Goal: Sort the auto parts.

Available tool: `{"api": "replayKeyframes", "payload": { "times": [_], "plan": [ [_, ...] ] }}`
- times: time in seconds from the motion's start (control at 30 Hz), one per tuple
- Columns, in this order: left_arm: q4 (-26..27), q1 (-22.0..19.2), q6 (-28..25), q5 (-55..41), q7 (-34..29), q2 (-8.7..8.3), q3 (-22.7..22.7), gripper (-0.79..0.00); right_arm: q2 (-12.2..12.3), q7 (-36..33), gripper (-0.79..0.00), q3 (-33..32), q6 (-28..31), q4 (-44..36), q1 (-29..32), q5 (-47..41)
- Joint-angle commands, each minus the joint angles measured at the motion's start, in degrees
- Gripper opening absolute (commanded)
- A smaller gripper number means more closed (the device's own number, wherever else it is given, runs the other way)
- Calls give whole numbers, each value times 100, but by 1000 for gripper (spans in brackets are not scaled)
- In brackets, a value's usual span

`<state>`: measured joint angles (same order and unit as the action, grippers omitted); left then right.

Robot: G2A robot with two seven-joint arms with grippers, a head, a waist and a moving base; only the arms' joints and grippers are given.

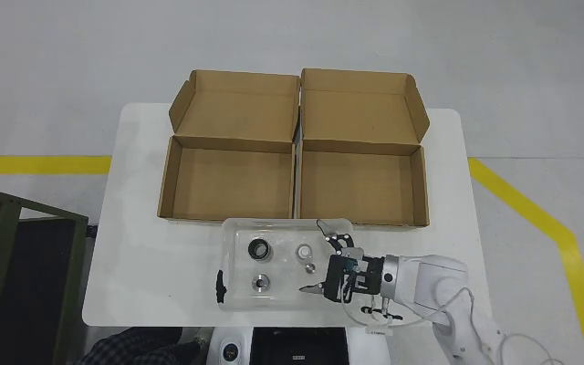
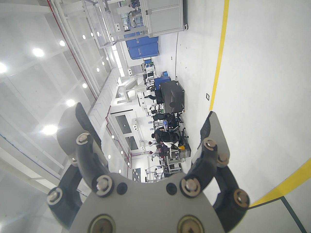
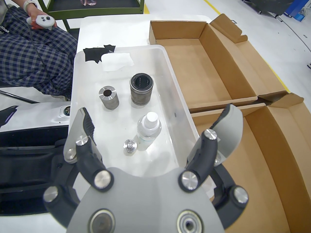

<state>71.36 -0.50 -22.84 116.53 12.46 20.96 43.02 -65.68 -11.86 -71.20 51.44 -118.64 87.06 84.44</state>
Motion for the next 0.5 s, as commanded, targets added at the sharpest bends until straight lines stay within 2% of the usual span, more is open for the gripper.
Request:
{"api": "replayKeyframes", "payload": {
  "times": [0.0, 0.47],
  "plan": [
    [0, 0, 0, 0, 0, 0, 0, 0, -2, -52, 0, 68, -115, 68, -40, 46],
    [0, 0, 0, 0, 0, 0, 0, 0, 17, -607, 0, 509, -295, 227, -234, 242]
  ]
}}
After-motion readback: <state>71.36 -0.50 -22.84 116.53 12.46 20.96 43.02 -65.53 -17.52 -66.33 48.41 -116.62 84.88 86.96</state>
